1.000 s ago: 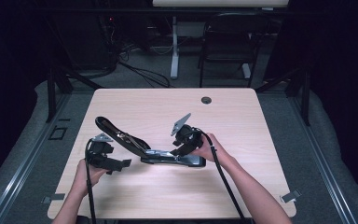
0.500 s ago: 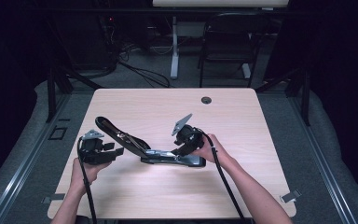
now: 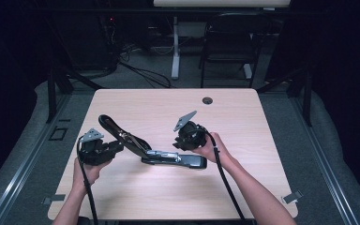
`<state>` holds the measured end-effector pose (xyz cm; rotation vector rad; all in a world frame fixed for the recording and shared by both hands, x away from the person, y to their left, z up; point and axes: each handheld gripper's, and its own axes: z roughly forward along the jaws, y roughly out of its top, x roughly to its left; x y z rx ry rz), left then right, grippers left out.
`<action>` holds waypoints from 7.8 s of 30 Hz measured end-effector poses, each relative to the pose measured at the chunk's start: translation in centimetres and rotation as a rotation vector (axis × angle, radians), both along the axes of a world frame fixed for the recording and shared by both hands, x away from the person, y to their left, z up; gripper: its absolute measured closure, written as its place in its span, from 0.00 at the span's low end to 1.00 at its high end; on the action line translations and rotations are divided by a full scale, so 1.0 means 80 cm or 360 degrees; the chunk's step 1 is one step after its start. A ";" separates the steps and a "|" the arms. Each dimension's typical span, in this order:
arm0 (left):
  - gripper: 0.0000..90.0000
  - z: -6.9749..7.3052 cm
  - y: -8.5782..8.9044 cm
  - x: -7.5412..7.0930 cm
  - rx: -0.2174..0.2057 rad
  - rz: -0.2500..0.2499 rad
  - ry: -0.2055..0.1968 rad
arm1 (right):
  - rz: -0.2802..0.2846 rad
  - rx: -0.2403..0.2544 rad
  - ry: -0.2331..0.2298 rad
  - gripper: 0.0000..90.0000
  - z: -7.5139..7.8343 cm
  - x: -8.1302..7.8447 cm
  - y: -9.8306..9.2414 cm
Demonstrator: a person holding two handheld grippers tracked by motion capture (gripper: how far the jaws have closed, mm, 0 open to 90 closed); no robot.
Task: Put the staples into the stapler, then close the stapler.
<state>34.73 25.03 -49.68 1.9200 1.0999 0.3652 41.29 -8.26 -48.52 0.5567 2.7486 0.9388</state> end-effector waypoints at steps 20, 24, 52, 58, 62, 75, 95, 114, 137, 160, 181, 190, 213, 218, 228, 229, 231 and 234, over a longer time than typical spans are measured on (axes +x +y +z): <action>0.80 0.007 -0.026 0.004 0.0007 -0.0147 -0.0116 | -0.0079 0.0149 -0.0035 0.91 0.033 -0.004 0.023; 0.80 0.008 -0.034 0.005 0.0013 -0.0177 -0.0135 | -0.0101 0.0208 -0.0035 0.91 0.041 -0.004 0.029; 0.83 -0.006 -0.085 0.015 0.0130 -0.0394 -0.0018 | -0.0297 0.0433 0.0098 1.00 0.053 0.007 0.020; 0.83 -0.005 -0.090 0.014 0.0149 -0.0392 -0.0017 | -0.0334 0.0441 0.0158 1.00 0.048 0.005 0.011; 0.83 -0.006 -0.092 0.014 0.0150 -0.0395 -0.0016 | -0.0348 0.0442 0.0182 1.00 0.046 0.003 0.005; 0.83 -0.006 -0.098 0.015 0.0155 -0.0407 -0.0012 | -0.0414 0.0510 0.0299 1.00 0.035 0.003 -0.018; 0.84 -0.007 -0.103 0.015 0.0167 -0.0425 0.0000 | -0.0453 0.0503 0.0344 1.00 0.026 -0.004 -0.032; 0.85 -0.009 -0.110 0.015 0.0186 -0.0433 0.0006 | -0.0527 0.0528 0.0457 1.00 0.007 -0.009 -0.056; 0.85 -0.011 -0.116 0.015 0.0193 -0.0454 0.0020 | -0.0577 0.0500 0.0526 1.00 -0.009 -0.010 -0.071; 0.85 -0.014 -0.124 0.016 0.0210 -0.0495 0.0042 | -0.0605 0.0419 0.0578 1.00 -0.027 -0.009 -0.082; 0.80 -0.020 -0.132 0.018 0.0285 -0.0527 0.0090 | -0.0709 0.0286 0.0679 0.99 -0.061 0.002 -0.101; 0.60 -0.017 -0.126 0.021 0.0291 -0.0483 0.0111 | -0.0748 0.0157 0.0640 0.98 -0.069 0.002 -0.111; 0.21 -0.007 -0.092 0.027 0.0216 -0.0357 0.0110 | -0.0611 0.0165 0.0232 0.98 0.016 -0.046 -0.116; 0.19 -0.008 -0.087 0.029 0.0216 -0.0337 0.0115 | -0.0585 0.0167 0.0235 0.98 0.018 -0.048 -0.114; 0.17 -0.007 -0.074 0.031 0.0206 -0.0268 0.0114 | -0.0517 0.0107 0.0223 1.00 0.020 -0.056 -0.101; 0.17 -0.007 -0.072 0.032 0.0207 -0.0263 0.0113 | -0.0517 0.0109 0.0222 1.00 0.019 -0.056 -0.101; 0.16 -0.008 -0.070 0.032 0.0205 -0.0252 0.0115 | -0.0513 0.0089 0.0235 1.00 0.017 -0.055 -0.101; 0.16 -0.008 -0.069 0.032 0.0201 -0.0242 0.0114 | -0.0508 0.0070 0.0247 1.00 0.012 -0.053 -0.101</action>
